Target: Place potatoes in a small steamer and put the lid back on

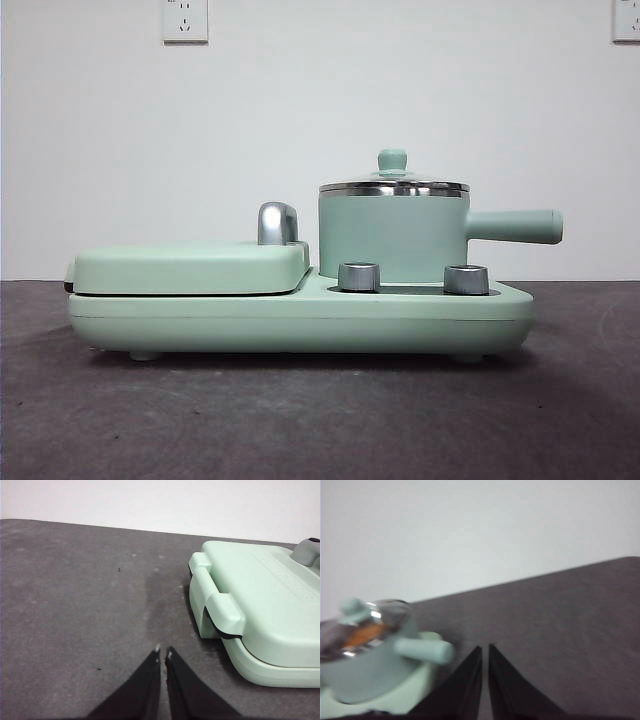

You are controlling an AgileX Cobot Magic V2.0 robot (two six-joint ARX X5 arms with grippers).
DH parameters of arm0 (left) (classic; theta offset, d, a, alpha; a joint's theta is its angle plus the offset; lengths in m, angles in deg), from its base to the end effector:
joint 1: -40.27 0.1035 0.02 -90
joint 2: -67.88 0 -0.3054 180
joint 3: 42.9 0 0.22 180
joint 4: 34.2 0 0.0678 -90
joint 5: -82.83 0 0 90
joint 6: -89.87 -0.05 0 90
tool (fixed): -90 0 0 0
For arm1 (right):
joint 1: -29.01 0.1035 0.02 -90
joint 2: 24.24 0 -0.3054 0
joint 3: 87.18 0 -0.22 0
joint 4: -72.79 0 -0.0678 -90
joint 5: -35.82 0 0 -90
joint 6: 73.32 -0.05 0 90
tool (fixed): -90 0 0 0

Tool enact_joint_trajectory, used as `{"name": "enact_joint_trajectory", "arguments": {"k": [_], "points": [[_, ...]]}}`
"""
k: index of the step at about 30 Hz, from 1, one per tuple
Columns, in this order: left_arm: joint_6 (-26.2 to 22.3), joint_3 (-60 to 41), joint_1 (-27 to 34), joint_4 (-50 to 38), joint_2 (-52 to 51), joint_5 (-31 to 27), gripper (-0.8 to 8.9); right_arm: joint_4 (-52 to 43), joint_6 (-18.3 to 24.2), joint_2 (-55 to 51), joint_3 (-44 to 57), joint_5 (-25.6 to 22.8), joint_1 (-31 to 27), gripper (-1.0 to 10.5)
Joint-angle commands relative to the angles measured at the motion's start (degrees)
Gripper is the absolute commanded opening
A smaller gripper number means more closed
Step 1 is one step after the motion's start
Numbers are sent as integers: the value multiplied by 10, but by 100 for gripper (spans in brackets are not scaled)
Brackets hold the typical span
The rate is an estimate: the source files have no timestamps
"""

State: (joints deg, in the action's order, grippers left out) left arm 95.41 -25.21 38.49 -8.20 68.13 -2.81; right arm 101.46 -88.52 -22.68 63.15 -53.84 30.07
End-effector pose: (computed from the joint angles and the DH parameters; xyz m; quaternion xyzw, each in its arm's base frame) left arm 0.0407 -0.0051 0.1533 -0.0498 0.0771 -0.0497 0.9945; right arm 0.0265 0.0008 0.2143 0.1322 0.0065 0.0115 0.9911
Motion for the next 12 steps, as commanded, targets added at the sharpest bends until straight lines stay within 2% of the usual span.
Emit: {"name": "enact_joint_trajectory", "arguments": {"k": [1, 4, 12], "points": [[-5, -11, 0, 5, -1, -1, 20, -5, 27, -14, 28, -25, -1, 20], [-5, -11, 0, 5, -1, -1, 20, -8, 31, -14, 59, -38, -2, 20], [-5, -11, 0, 5, -1, -1, 20, -22, 37, -14, 127, -30, -2, 20]]}}
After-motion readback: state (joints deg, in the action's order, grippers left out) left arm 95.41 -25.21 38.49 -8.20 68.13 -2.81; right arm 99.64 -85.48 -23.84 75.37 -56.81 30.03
